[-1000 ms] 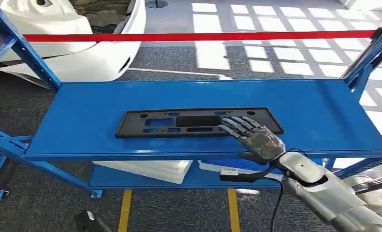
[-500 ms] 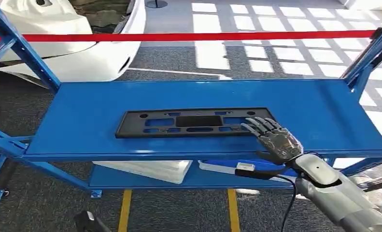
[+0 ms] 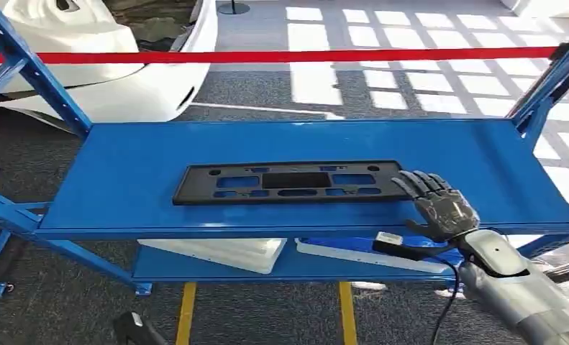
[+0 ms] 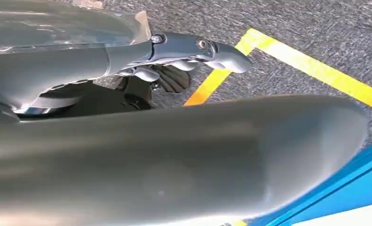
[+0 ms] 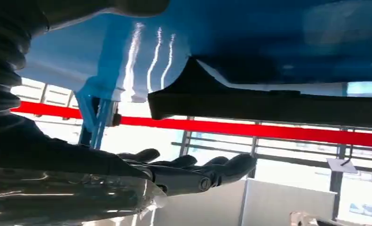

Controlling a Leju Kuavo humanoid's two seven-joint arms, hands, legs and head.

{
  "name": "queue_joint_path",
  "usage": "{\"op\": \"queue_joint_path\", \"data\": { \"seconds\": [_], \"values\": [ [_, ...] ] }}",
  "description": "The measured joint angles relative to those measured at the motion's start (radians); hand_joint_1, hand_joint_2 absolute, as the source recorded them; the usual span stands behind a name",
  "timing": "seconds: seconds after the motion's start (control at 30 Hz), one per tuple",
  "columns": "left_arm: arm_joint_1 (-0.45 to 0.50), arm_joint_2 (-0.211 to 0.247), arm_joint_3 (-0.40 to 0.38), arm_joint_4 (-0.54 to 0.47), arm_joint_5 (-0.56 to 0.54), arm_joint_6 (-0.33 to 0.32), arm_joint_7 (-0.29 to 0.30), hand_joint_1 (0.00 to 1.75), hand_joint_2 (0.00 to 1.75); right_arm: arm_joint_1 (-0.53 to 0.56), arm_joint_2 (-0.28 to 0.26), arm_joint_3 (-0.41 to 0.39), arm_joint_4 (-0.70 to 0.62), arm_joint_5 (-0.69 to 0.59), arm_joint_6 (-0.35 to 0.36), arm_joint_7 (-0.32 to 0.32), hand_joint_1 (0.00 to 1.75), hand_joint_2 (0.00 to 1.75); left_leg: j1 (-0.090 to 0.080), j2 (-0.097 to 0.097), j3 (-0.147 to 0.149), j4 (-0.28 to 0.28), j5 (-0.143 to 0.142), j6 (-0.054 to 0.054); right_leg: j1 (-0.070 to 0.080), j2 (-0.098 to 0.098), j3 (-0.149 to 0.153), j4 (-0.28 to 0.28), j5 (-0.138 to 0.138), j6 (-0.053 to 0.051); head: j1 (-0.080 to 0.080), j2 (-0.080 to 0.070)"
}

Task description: Take the parts from the cabinet and place them on the table.

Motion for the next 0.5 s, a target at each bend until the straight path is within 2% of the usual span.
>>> {"op": "queue_joint_path", "data": {
  "seconds": [0.33, 0.5],
  "values": [
    [0.000, 0.000, -0.001, 0.000, 0.000, -0.003, 0.000, 0.00, 0.00, -0.009, 0.000, -0.016, 0.026, 0.011, 0.003, -0.002, 0.00, 1.75, 0.000, 0.000, 0.003, 0.000, 0.000, 0.000, 0.000, 0.000, 0.003, 0.000, 0.000, 0.000, 0.000, 0.000],
    [-0.002, 0.000, -0.008, 0.000, 0.000, -0.006, 0.005, 0.00, 0.00, -0.036, 0.009, -0.014, 0.043, 0.042, 0.043, -0.014, 0.00, 1.75, 0.000, 0.000, 0.003, 0.000, 0.000, 0.000, 0.000, 0.000, 0.004, 0.000, 0.000, 0.000, 0.000, 0.000]
  ]
}}
